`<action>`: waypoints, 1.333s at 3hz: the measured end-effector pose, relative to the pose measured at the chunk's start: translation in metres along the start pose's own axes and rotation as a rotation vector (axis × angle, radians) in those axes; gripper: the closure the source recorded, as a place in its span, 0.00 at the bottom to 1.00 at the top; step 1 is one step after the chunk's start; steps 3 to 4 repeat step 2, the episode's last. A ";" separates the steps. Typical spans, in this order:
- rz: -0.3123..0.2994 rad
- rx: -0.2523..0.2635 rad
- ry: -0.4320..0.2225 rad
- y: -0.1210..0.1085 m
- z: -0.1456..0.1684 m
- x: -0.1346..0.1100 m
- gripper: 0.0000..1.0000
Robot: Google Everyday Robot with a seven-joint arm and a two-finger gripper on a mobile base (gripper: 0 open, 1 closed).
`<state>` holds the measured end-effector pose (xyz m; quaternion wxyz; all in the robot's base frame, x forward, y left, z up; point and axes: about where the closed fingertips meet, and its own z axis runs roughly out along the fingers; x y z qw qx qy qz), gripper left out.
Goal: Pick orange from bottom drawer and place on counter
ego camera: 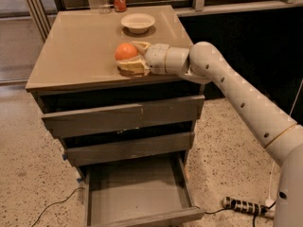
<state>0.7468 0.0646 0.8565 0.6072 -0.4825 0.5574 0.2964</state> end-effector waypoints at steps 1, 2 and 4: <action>0.000 -0.001 0.000 0.000 0.000 0.000 0.00; 0.000 -0.001 0.000 0.000 0.000 0.000 0.00; 0.000 -0.001 0.000 0.000 0.000 0.000 0.00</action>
Offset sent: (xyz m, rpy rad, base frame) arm 0.0000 0.0000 0.0000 0.0000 0.0000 0.0000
